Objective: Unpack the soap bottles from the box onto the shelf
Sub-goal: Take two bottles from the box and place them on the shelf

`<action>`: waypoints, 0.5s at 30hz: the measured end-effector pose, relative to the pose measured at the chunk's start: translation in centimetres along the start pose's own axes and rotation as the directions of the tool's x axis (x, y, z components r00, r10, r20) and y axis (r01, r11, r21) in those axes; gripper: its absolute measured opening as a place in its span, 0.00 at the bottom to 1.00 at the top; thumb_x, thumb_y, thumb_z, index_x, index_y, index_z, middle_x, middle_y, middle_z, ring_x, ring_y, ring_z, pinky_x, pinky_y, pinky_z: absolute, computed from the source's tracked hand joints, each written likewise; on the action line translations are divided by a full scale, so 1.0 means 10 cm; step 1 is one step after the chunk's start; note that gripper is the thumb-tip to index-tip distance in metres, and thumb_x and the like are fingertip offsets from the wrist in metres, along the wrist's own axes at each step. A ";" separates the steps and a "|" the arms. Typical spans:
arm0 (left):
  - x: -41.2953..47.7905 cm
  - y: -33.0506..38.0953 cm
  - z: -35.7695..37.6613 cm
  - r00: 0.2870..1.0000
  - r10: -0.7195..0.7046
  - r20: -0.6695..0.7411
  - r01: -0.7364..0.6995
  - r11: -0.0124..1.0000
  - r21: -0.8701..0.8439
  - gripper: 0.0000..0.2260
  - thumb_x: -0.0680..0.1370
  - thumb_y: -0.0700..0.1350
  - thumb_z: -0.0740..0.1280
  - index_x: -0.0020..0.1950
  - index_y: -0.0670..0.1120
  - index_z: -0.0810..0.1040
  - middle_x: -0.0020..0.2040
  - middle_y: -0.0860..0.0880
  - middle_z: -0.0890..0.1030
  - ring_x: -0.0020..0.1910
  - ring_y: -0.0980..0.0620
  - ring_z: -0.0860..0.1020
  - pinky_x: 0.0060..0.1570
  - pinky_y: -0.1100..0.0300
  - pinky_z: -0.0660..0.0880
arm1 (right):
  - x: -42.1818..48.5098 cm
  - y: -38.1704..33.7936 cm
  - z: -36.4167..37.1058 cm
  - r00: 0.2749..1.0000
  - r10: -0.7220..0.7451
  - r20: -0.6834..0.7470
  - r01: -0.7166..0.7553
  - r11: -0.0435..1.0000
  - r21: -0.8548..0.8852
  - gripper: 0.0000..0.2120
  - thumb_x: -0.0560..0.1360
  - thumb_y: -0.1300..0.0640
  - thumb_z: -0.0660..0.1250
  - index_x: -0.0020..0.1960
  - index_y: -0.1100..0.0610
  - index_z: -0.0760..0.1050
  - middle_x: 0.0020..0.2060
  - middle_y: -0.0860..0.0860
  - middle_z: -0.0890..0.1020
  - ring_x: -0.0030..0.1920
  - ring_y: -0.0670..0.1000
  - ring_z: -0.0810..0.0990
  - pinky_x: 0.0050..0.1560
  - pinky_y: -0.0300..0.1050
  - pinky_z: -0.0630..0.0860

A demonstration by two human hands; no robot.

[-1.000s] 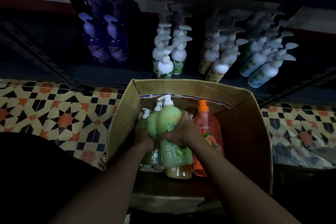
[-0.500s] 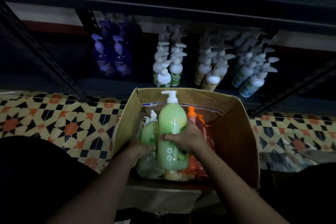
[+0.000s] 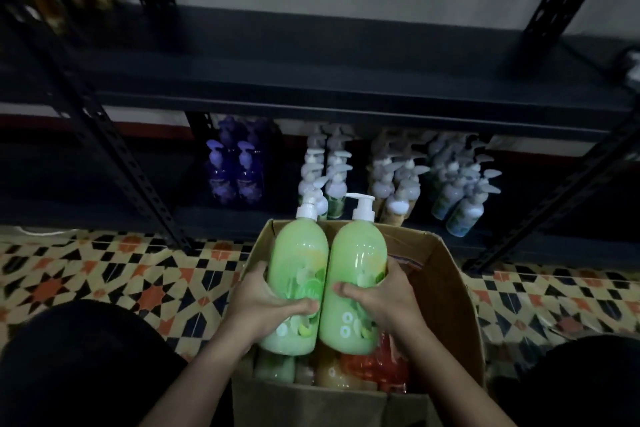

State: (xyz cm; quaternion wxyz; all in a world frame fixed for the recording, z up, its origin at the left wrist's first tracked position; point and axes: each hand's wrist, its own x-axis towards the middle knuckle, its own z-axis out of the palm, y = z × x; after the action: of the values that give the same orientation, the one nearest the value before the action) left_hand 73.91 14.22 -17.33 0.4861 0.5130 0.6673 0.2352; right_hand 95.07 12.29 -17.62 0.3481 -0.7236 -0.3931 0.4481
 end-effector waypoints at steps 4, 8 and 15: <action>-0.15 0.34 -0.23 0.982 0.142 -0.122 -0.157 0.979 -0.131 0.36 0.51 0.52 0.85 0.55 0.57 0.74 0.47 0.54 0.84 0.45 0.57 0.84 0.47 0.53 0.82 | -0.10 -0.31 -0.09 0.983 -0.183 -0.011 0.183 0.982 0.034 0.39 0.53 0.50 0.86 0.60 0.45 0.72 0.50 0.44 0.84 0.50 0.43 0.83 0.54 0.50 0.82; -0.22 0.67 -0.54 0.928 0.258 -0.269 -0.317 0.926 -0.205 0.36 0.49 0.56 0.85 0.54 0.56 0.76 0.48 0.54 0.85 0.46 0.56 0.84 0.47 0.50 0.82 | -0.19 -0.79 -0.07 0.926 -0.376 -0.006 0.377 0.926 0.020 0.46 0.51 0.44 0.84 0.65 0.42 0.69 0.54 0.41 0.81 0.54 0.44 0.81 0.56 0.49 0.80; -0.23 1.32 -1.22 0.724 0.457 -0.517 -0.572 0.817 -0.078 0.41 0.50 0.59 0.82 0.62 0.54 0.75 0.50 0.57 0.84 0.49 0.58 0.82 0.51 0.51 0.81 | -0.18 -1.93 -0.06 0.754 -0.657 -0.010 0.655 0.749 0.098 0.46 0.55 0.52 0.86 0.68 0.42 0.68 0.59 0.40 0.80 0.59 0.42 0.79 0.60 0.49 0.78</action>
State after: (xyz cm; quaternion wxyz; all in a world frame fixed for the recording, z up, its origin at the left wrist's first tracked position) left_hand 69.05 19.14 -0.55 0.2782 0.5446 0.5630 0.5559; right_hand 90.14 19.31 -0.19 0.5121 -0.5165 -0.6046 0.3247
